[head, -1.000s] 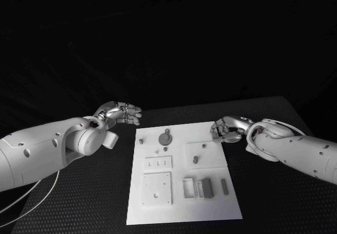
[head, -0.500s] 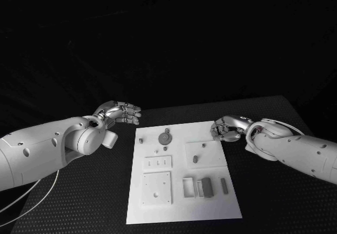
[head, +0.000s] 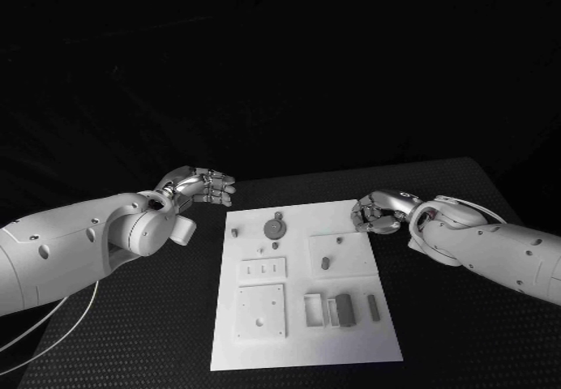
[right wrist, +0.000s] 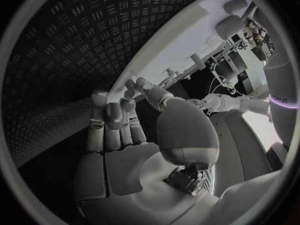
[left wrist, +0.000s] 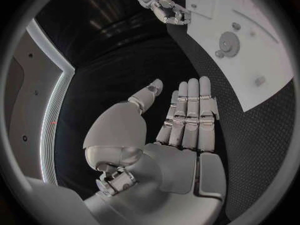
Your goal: Assemble the parts on the task board
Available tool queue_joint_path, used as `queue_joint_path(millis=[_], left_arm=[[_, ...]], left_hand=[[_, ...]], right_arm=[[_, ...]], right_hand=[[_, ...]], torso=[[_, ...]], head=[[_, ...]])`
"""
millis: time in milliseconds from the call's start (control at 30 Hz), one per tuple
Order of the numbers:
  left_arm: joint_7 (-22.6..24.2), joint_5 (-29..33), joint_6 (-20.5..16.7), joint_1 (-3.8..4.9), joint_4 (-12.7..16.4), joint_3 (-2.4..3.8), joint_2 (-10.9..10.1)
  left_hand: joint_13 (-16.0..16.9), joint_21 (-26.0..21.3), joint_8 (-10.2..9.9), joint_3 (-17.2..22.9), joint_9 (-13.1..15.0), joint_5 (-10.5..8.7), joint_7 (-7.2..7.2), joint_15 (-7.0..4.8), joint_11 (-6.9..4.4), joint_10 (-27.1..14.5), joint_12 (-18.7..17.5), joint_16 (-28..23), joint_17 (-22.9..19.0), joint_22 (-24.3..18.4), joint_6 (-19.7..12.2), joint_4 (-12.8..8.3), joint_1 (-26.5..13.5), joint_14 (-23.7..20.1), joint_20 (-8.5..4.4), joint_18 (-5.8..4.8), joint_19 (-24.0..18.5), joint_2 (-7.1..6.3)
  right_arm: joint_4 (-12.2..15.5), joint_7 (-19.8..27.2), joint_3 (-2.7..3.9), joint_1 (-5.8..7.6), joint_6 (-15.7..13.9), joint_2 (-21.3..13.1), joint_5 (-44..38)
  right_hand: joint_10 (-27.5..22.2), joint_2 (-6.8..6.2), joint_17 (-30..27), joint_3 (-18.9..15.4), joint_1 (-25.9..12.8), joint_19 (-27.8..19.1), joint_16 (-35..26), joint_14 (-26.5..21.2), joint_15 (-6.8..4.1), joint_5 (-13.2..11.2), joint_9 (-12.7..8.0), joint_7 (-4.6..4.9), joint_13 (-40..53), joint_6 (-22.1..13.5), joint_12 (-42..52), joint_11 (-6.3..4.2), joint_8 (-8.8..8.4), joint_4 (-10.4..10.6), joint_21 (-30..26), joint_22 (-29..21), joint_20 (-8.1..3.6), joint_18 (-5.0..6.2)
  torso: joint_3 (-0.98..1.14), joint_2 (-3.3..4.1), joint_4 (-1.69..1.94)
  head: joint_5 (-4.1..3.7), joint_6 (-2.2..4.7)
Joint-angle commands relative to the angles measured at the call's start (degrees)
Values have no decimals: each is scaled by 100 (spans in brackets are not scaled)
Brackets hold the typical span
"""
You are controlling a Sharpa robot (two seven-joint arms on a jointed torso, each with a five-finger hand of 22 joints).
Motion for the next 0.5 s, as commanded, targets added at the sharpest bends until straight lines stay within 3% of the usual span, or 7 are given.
queue_joint_path(millis=[33, 167, 400, 500], left_arm=[[42, -9, 88, 3, 7, 4, 6], [36, -9, 95, 3, 6, 3, 5], [32, -9, 105, 3, 13, 3, 3], [30, -9, 102, 3, 10, 3, 2]], left_hand=[[7, -38, -39, 1, 9, 23, 10, -1, 8, 32, -28, -41, 9, 7, 19, 11, -44, 57, -9, 112, 39, 14], [8, -39, -40, 0, 9, 23, 10, -1, 9, 32, -30, -43, 10, 8, 18, 11, -45, 57, -9, 112, 39, 13], [10, -42, -43, -2, 10, 23, 12, 0, 10, 30, -35, -48, 14, 8, 15, 13, -50, 56, -8, 111, 37, 9], [11, -43, -44, -3, 10, 22, 12, 0, 10, 29, -36, -50, 15, 9, 14, 13, -51, 56, -8, 111, 37, 7]], right_arm=[[-9, 9, 0, -6, -5, 6, -67], [-10, 26, 0, -6, 34, -1, -49], [-18, 0, 0, -6, -24, 3, -38], [-20, 10, 0, -6, -4, 1, -37]], right_hand=[[38, 41, 4, -22, -5, 38, 27, 16, -20, 7, 4, 154, -13, 198, 15, -16, 17, -12, 24, 115, -7, 74], [32, -82, -7, -37, 23, 21, 10, 5, -18, 11, -20, 169, -31, 117, -2, -5, -37, -95, 15, 108, -16, 74], [-15, -313, -15, -47, 51, 15, -3, -20, 88, 11, -123, 294, -43, -211, -10, 112, -235, -175, -7, 98, -2, 74], [-18, -336, -14, -45, 54, 17, -2, -21, 97, 11, -129, 302, -42, -222, -6, 120, -242, -174, -8, 98, -1, 74]], torso=[[1, 0, -3], [-2, -4, -2], [-1, -1, -7], [-1, -1, -6]], head=[[4, -7], [3, -8], [-5, 4], [-9, 1]])
